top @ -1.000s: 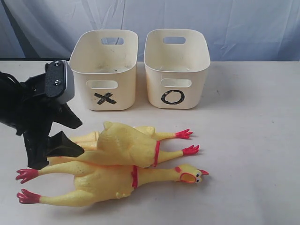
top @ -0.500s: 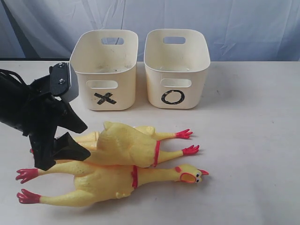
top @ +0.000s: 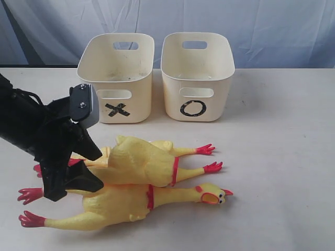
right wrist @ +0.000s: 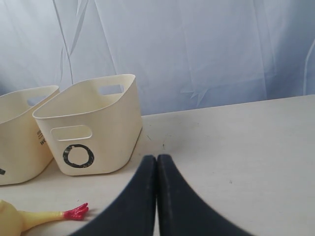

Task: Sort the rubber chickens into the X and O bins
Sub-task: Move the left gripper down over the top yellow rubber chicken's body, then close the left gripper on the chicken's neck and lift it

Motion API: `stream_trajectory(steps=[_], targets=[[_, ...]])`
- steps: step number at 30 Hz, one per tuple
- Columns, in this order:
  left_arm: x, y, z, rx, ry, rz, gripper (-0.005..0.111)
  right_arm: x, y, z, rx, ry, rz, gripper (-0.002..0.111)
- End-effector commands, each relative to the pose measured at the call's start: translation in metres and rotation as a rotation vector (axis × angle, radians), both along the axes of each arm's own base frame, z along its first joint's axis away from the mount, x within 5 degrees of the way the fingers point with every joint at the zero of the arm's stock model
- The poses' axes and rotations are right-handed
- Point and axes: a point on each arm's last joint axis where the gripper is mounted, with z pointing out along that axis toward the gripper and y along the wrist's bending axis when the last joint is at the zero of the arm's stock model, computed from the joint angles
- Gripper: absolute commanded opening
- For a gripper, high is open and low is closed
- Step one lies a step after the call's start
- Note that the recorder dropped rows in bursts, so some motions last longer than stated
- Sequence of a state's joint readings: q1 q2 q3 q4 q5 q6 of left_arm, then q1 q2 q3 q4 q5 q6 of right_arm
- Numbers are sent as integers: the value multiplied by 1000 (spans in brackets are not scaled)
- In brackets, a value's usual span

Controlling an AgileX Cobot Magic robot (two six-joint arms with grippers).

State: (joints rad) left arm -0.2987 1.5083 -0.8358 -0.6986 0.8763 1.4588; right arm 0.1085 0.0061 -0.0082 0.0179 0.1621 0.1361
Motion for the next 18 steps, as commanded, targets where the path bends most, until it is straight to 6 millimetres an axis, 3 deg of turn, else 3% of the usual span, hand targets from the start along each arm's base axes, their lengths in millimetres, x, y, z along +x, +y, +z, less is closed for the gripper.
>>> stream_trajectory(steps=[1, 18], targets=[[1, -2, 0, -10, 8, 9, 63, 0, 0, -1, -3, -10, 4, 0], [6, -7, -12, -18, 45, 33, 63, 0, 0, -1, -3, -10, 4, 0]])
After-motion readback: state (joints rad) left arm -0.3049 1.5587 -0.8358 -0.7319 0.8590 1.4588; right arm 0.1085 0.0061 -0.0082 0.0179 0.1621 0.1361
